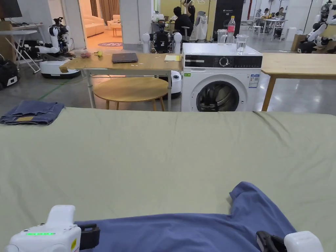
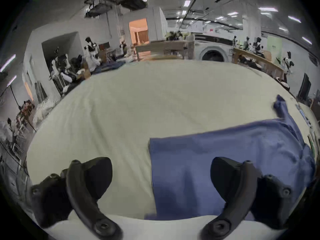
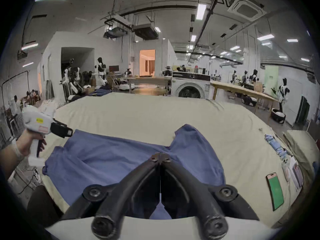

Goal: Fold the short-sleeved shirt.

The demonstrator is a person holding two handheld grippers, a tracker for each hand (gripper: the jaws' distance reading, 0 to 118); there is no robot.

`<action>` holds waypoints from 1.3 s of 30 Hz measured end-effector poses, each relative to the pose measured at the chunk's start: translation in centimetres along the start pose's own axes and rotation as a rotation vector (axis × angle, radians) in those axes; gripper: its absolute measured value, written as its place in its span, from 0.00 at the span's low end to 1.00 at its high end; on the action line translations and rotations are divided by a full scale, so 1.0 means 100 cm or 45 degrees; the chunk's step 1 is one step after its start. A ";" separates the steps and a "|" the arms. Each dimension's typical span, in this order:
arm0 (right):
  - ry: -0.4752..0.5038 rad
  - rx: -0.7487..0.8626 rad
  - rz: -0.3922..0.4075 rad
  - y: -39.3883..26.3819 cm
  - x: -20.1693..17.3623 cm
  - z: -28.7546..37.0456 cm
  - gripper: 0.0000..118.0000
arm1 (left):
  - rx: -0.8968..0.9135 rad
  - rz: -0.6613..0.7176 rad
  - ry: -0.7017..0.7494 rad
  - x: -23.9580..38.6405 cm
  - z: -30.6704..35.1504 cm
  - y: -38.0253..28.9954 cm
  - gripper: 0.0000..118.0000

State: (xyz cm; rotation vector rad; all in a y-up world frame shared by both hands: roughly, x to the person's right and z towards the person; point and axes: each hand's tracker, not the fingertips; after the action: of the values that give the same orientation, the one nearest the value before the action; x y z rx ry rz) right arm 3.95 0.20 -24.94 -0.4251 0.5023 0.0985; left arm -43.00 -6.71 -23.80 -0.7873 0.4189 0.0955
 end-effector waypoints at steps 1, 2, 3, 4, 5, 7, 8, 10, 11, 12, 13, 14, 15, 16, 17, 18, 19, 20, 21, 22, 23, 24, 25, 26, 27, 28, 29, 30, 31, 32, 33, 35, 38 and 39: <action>0.003 -0.010 -0.024 0.001 0.006 -0.007 0.00 | -0.025 -0.014 0.009 0.000 -0.014 0.004 0.94; -0.009 -0.031 -0.032 0.002 0.014 -0.016 0.00 | -0.051 -0.038 0.023 0.003 -0.026 0.011 0.94; -0.031 -0.051 -0.032 0.004 0.022 -0.027 0.00 | -0.077 -0.060 0.030 0.006 -0.040 0.013 0.94; -0.062 -0.063 -0.028 0.008 0.033 -0.037 0.00 | -0.106 -0.082 0.024 0.008 -0.050 0.015 0.94; -0.070 -0.064 -0.040 0.011 0.046 -0.051 0.00 | -0.159 -0.111 0.014 0.011 -0.061 0.016 0.94; -0.115 -0.114 -0.085 0.018 0.072 -0.081 0.01 | -0.205 -0.130 -0.067 0.013 -0.066 0.018 0.86; -0.155 -0.175 -0.085 0.024 0.086 -0.100 0.11 | -0.164 -0.125 -0.064 0.012 -0.057 0.021 0.79; -0.231 -0.354 -0.054 0.028 0.108 -0.144 0.74 | -0.137 -0.139 -0.098 0.013 -0.040 0.025 0.32; -0.245 -0.428 -0.049 0.026 0.117 -0.165 0.95 | -0.123 -0.165 -0.097 0.016 -0.032 0.026 0.07; -0.267 -0.468 -0.034 0.024 0.126 -0.183 0.99 | -0.109 -0.178 -0.110 0.019 -0.025 0.026 0.00; -0.284 -0.490 -0.021 0.022 0.130 -0.196 0.99 | -0.104 -0.181 -0.126 0.021 -0.019 0.027 0.00; -0.279 -0.554 -0.035 0.018 0.134 -0.210 0.99 | -0.078 -0.196 -0.110 0.028 -0.002 0.027 0.00; -0.276 -0.632 -0.050 0.013 0.137 -0.223 0.99 | -0.057 -0.212 -0.107 0.031 0.005 0.027 0.00; -0.272 -0.689 -0.063 0.008 0.138 -0.228 0.95 | -0.052 -0.213 -0.110 0.033 0.010 0.028 0.00; -0.220 -0.763 -0.094 0.003 0.138 -0.230 0.82 | -0.043 -0.207 -0.114 0.033 0.016 0.028 0.00; -0.158 -0.739 -0.160 0.001 0.138 -0.225 0.74 | -0.031 -0.203 -0.123 0.033 0.023 0.029 0.00; -0.237 -0.626 -0.130 0.005 0.133 -0.213 0.61 | -0.026 -0.202 -0.122 0.034 0.027 0.029 0.00; -0.200 -0.588 -0.110 0.006 0.129 -0.207 0.32 | -0.020 -0.203 -0.119 0.035 0.031 0.029 0.00; -0.182 -0.591 -0.112 0.007 0.128 -0.202 0.00 | -0.014 -0.201 -0.121 0.034 0.033 0.029 0.00; -0.136 -0.577 -0.115 0.008 0.128 -0.199 0.00 | -0.015 -0.195 -0.131 0.032 0.033 0.030 0.00; -0.142 -0.586 -0.123 0.009 0.129 -0.196 0.00 | -0.017 -0.187 -0.136 0.033 0.035 0.030 0.00; -0.134 -0.592 -0.109 0.009 0.128 -0.193 0.00 | -0.013 -0.182 -0.134 0.034 0.038 0.029 0.00; -0.116 -0.566 -0.082 0.010 0.129 -0.187 0.00 | -0.006 -0.167 -0.145 0.033 0.041 0.028 0.00; -0.119 -0.487 -0.059 0.015 0.130 -0.176 0.00 | 0.061 -0.082 -0.232 0.026 0.045 0.028 0.00; -0.122 -0.424 -0.062 0.021 0.128 -0.162 0.00 | 0.126 -0.022 -0.291 0.022 0.056 0.025 0.00; -0.104 -0.377 -0.080 0.027 0.126 -0.148 0.00 | 0.128 -0.011 -0.242 0.022 0.067 0.024 0.00; -0.082 -0.317 -0.106 0.033 0.126 -0.127 0.00 | 0.128 -0.055 -0.212 0.022 0.081 0.022 0.00; -0.087 -0.254 -0.097 0.038 0.124 -0.103 0.00 | 0.165 -0.059 -0.216 0.017 0.092 0.020 0.00; -0.093 -0.206 -0.081 0.043 0.122 -0.082 0.00 | 0.199 -0.040 -0.230 0.015 0.108 0.017 0.00; -0.090 -0.160 -0.064 0.044 0.116 -0.059 0.00 | 0.217 -0.027 -0.249 0.012 0.126 0.013 0.00; -0.085 -0.107 -0.051 0.044 0.113 -0.032 0.00 | 0.239 -0.011 -0.272 0.007 0.143 0.008 0.00; -0.081 -0.045 -0.010 0.036 0.108 0.012 0.00 | 0.287 0.042 -0.365 -0.004 0.172 -0.006 0.00; -0.085 -0.043 -0.016 0.003 0.090 0.072 0.00 | 0.240 0.029 -0.362 -0.017 0.190 -0.041 0.00; -0.083 -0.060 -0.018 -0.013 0.087 0.085 0.00 | 0.197 0.000 -0.337 -0.021 0.190 -0.057 0.00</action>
State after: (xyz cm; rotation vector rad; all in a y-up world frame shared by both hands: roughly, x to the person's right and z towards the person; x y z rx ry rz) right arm 15.56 2.52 -21.94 -0.4701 0.4334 0.1102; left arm -37.25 2.82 -7.21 -0.6117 0.1728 0.1634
